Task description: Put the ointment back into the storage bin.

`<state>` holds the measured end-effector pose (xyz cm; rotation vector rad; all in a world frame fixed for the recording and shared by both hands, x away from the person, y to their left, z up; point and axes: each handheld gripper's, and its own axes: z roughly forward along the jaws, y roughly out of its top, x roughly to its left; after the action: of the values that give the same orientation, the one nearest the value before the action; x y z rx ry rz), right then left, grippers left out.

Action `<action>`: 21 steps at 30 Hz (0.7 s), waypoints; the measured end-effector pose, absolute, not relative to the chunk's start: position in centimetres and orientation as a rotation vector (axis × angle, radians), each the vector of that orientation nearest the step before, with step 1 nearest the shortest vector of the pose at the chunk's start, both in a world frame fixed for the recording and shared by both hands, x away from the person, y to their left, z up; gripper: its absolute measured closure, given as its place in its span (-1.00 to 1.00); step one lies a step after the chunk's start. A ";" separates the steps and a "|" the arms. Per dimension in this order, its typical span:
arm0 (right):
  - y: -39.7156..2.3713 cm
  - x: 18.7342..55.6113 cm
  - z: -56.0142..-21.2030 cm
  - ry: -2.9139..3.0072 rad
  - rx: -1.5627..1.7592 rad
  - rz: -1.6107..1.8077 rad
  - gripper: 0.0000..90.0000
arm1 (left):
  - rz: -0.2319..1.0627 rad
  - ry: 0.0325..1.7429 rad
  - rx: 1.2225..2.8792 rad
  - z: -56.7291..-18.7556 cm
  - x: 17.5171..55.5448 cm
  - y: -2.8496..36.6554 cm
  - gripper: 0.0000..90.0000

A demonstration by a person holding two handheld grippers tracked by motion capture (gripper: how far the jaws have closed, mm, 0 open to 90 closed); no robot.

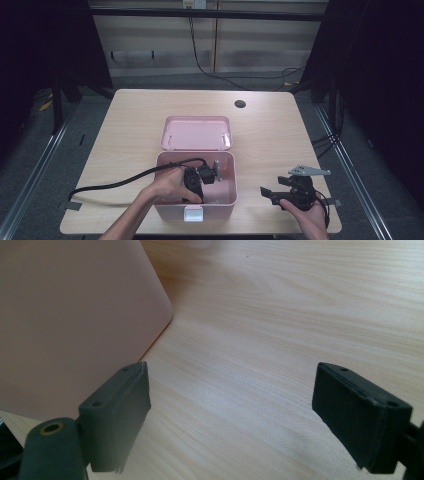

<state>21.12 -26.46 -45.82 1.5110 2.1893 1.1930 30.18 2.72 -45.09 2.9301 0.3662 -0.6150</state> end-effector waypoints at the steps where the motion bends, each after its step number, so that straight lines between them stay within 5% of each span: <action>1: -26.5 21.1 -45.8 2.188 1.512 1.193 -0.66 | -0.610 0.365 2.928 -45.0 30.2 2.8 0.53; 21: -26.4 21.1 -45.8 2.191 1.512 1.191 -0.66 | -0.508 0.392 2.844 -42.2 30.7 3.8 0.30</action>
<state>21.14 -26.39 -45.82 1.5121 2.1915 1.1909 30.75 3.85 -42.24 2.8444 0.3920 -0.5081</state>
